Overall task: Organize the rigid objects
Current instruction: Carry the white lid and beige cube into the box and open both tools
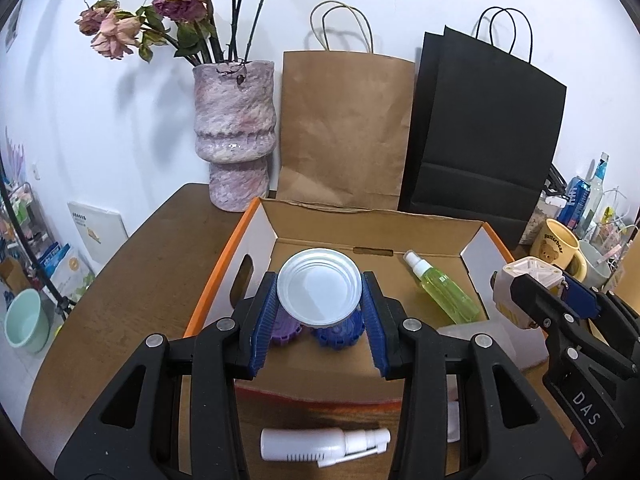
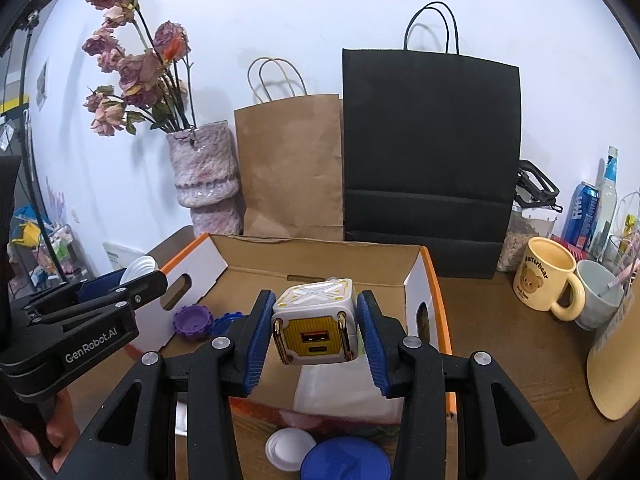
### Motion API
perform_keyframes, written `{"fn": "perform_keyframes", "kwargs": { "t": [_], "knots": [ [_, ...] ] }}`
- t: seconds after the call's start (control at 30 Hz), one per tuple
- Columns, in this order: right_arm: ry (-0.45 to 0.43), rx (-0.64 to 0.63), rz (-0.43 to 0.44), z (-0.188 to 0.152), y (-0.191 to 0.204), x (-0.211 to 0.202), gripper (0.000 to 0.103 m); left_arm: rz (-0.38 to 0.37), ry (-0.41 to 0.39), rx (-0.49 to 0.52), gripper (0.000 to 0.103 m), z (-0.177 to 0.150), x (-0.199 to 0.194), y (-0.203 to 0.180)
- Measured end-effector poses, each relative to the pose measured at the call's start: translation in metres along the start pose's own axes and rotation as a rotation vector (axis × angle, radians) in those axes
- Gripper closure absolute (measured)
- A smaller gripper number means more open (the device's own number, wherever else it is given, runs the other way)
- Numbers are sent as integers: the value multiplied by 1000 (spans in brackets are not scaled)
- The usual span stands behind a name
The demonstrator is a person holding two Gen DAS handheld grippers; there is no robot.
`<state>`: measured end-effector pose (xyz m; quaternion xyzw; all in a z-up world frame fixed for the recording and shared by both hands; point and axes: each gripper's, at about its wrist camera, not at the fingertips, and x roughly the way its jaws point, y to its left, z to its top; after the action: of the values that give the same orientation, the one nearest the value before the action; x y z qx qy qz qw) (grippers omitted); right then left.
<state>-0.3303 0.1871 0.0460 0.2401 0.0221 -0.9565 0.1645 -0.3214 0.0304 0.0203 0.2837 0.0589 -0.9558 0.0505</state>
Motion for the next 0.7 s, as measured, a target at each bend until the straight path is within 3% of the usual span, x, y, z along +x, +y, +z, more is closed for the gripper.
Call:
{"fn": "perform_keyframes", "kwargs": {
  "t": [0.7],
  "knots": [
    [77,-28,-23,-2,-13,51,56,39,37,41,66,11,50,-4]
  ]
}}
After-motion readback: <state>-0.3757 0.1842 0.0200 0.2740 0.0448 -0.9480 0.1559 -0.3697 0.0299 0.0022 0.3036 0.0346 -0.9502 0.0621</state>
